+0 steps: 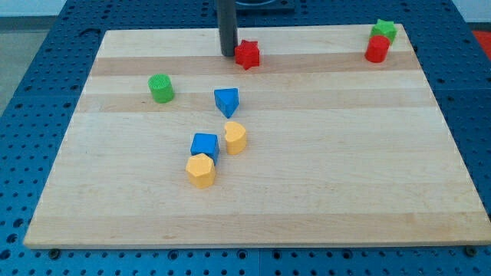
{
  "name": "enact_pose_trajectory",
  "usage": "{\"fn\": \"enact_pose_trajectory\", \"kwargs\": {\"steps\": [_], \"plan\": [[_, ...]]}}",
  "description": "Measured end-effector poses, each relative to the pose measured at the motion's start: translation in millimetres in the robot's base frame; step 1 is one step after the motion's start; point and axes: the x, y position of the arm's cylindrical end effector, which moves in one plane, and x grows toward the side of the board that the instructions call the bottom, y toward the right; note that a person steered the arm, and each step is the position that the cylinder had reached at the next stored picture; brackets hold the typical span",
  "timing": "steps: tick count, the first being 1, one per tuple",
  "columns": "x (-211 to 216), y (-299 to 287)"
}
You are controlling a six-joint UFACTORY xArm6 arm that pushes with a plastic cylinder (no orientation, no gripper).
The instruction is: Move the red star near the red circle
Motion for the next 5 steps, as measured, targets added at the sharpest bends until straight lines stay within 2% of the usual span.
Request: {"fn": "enact_pose_trajectory", "kwargs": {"steps": [1,2,4,5], "plan": [[20,-9],[16,20],[-38,124],[-36,129]]}}
